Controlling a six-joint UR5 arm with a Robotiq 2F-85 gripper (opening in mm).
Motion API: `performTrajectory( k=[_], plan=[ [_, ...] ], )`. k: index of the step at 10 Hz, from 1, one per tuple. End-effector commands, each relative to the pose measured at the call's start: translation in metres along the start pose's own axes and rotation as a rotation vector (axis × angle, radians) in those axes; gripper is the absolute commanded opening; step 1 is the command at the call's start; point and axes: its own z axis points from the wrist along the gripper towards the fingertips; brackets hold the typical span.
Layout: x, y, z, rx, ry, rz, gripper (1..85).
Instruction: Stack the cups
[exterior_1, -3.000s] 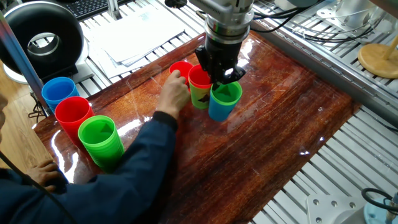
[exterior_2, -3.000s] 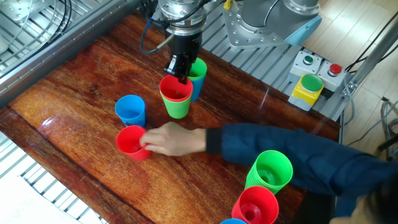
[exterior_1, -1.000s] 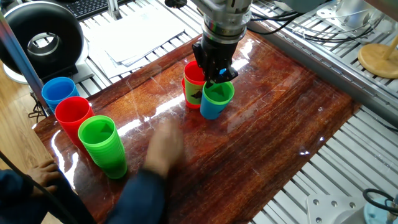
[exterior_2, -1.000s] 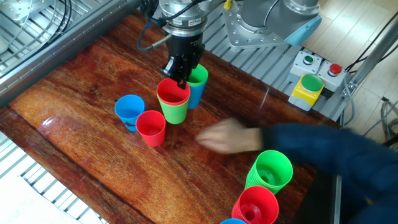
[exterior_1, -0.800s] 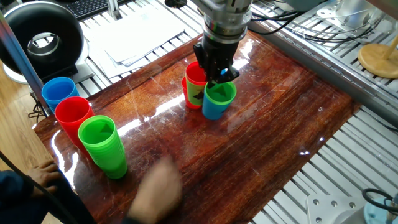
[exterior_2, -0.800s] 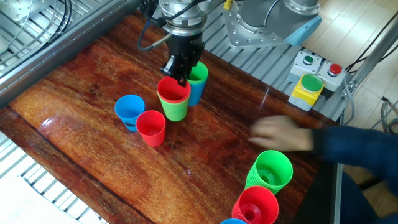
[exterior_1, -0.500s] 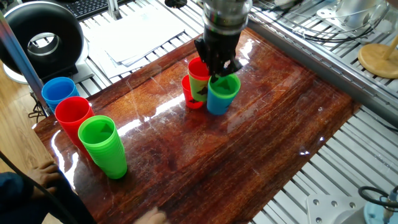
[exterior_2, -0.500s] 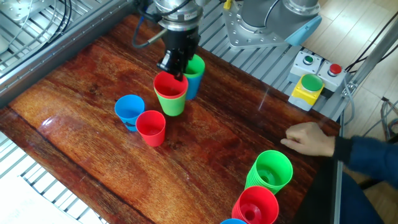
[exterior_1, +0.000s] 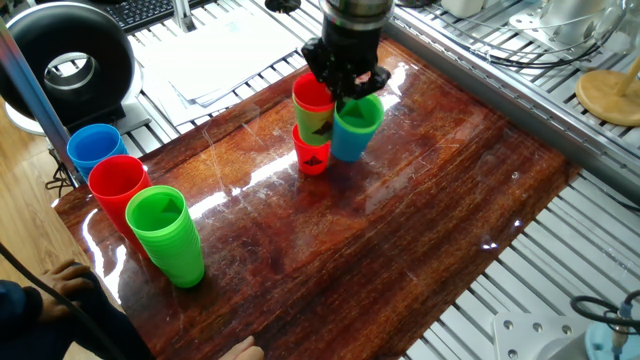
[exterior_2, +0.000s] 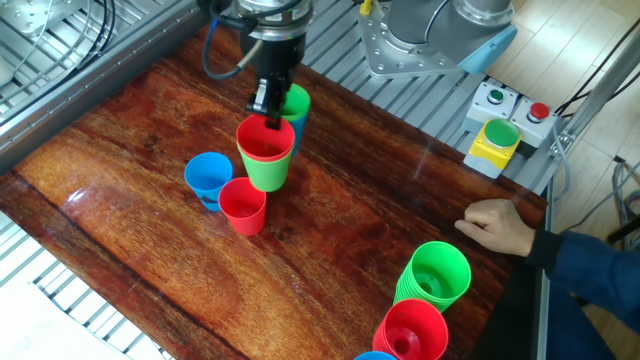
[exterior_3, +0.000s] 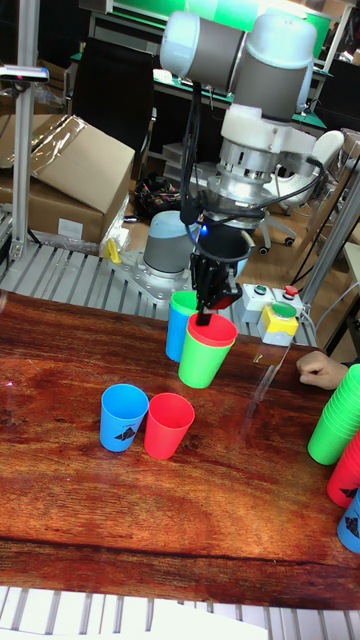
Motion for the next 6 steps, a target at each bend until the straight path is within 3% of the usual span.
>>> performTrajectory(
  k=[1,3,6],
  plan=[
    [0.015,-0.011,-0.001,0.036,-0.023,-0.161,1.3],
    [0.027,-0.011,0.000,0.030,-0.023,-0.206,1.3],
    [0.048,-0.012,0.001,0.028,0.016,-0.288,1.3]
  ],
)
